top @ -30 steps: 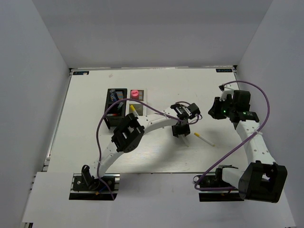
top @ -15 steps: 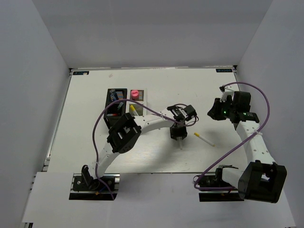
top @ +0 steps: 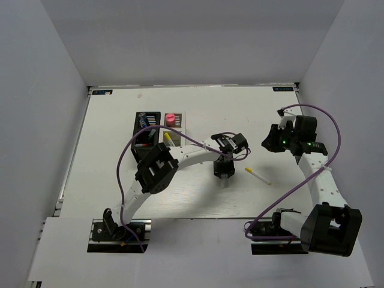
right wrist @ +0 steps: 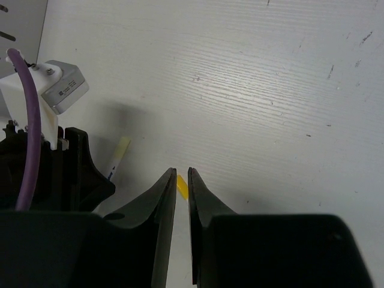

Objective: Sort the stationery into containers
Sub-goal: Pick up the pen from the center of the board.

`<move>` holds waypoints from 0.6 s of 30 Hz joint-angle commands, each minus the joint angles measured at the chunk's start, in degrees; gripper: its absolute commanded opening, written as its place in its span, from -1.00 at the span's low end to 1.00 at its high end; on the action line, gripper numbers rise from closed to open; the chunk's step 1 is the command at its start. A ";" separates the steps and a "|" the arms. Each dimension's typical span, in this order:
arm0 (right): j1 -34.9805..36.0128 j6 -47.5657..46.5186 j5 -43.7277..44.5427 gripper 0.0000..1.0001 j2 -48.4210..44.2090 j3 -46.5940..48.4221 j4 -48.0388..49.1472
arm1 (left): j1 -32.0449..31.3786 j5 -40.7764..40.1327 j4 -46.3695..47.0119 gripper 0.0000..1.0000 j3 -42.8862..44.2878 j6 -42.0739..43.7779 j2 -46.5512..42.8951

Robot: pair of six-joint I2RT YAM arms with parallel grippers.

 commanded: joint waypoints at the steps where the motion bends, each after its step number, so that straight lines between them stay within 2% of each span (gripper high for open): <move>1: -0.35 0.59 -1.11 -0.61 -1.34 -0.26 0.85 | 0.22 -4.00 -6.67 -0.11 -1.32 2.52 8.61; 9: -0.43 0.50 -1.19 -0.61 -1.43 -0.35 0.59 | 0.74 -6.28 -9.47 -0.08 4.12 3.57 11.60; 13: -0.43 0.50 -1.19 -0.61 -1.60 -0.26 0.41 | 0.75 -8.47 -12.46 -0.08 8.52 7.34 14.50; 18: -0.61 0.67 -1.46 -0.61 -1.51 -0.35 0.50 | 0.75 -11.72 -13.70 -0.08 9.58 9.72 15.82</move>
